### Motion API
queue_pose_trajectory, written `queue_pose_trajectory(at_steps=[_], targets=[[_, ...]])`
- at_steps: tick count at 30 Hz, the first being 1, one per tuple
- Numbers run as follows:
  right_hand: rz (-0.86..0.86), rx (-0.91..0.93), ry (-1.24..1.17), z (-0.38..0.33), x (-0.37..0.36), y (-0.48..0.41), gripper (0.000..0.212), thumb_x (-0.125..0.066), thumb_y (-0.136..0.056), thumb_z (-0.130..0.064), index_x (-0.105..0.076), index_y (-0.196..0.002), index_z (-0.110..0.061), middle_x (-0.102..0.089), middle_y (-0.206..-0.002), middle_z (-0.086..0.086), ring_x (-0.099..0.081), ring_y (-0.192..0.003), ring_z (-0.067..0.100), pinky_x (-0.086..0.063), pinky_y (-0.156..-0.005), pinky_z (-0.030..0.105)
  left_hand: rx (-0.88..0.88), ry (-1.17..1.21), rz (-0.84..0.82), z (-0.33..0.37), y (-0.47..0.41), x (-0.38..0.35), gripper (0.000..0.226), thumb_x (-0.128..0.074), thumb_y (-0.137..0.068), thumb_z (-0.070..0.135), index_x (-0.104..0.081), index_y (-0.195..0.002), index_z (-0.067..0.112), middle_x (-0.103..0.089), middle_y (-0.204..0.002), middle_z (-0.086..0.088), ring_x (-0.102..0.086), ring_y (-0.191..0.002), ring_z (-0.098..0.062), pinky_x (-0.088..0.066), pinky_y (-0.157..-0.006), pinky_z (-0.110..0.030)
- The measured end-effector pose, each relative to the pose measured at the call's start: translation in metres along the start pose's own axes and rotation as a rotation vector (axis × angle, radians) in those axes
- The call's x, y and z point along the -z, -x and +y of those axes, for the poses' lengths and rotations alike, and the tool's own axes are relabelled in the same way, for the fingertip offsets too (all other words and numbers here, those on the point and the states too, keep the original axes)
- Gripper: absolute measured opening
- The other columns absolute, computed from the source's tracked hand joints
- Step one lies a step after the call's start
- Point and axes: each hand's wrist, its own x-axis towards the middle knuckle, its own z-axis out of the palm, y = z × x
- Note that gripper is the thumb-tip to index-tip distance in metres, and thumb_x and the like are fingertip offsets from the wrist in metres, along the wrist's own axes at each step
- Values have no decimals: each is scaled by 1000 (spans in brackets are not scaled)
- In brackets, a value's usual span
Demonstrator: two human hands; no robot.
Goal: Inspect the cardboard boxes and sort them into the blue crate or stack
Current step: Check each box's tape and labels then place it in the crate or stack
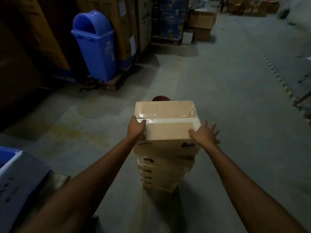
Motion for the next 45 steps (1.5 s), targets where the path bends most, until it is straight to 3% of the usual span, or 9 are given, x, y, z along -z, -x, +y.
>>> queue_pose_trajectory(at_steps=[3,6,10,16,26,32,36,43,45], targets=[[-139,-45,-215,6,-5,-10,93,-63,-92,-51,-9,-158,-14,-30,-154,21,-44,-132,43,-48,-101,52,10,-21,33,3,-2,-5,44,-58,-92,24,-47,-134,15,-59,-132,-12,-59,-112,-34,-53,-95,-49],[-103,-8,-315,5,-11,-11,90,-68,-87,-50,-22,-153,-10,-47,-143,18,-55,-121,40,-52,-96,52,11,5,64,5,4,-1,47,-58,-86,15,-52,-133,18,-63,-127,-8,-61,-110,-30,-53,-95,-47],[-52,21,-363,-3,-16,1,86,-70,-87,-50,-27,-151,-13,-50,-141,15,-55,-121,38,-53,-95,50,-35,22,93,-1,21,19,58,-61,-88,10,-46,-144,17,-57,-135,-4,-55,-115,-22,-50,-101,-44],[-43,147,-399,-44,-38,51,80,-66,-90,-52,-29,-152,-18,-50,-143,12,-54,-124,37,-49,-101,51,-48,57,260,-40,63,81,65,-66,-89,21,-42,-149,17,-51,-147,-5,-50,-131,-24,-43,-110,-47],[-323,336,-224,-95,-119,189,75,-65,-88,-48,-35,-149,-16,-54,-138,15,-56,-122,38,-49,-100,47,209,-6,381,-177,199,191,65,-61,-98,31,-33,-154,15,-36,-157,-12,-38,-141,-31,-31,-117,-44],[-449,438,-86,-87,-175,286,61,-65,-91,-44,-45,-141,-15,-60,-133,11,-61,-113,34,-52,-82,37,430,105,457,-267,307,227,57,-59,-99,28,-39,-151,14,-43,-152,-12,-46,-133,-31,-40,-107,-43],[-497,528,15,-86,-209,351,57,-62,-91,-46,-46,-138,-18,-61,-129,10,-62,-108,33,-54,-83,40,553,190,583,-308,374,252,54,-58,-98,27,-42,-148,16,-45,-151,-11,-48,-131,-30,-42,-104,-42],[-528,651,75,-113,-245,450,52,-61,-90,-44,-49,-133,-17,-62,-121,10,-61,-96,32,-49,-72,37,563,207,840,-337,462,327,33,-55,-94,29,-66,-120,11,-64,-127,-11,-60,-107,-29,-49,-89,-35],[-533,698,95,-123,-251,472,50,-60,-89,-44,-50,-130,-16,-62,-119,11,-60,-93,31,-48,-70,36,567,193,892,-343,484,346,39,-58,-93,30,-66,-125,9,-64,-131,-13,-60,-114,-31,-49,-98,-38]])
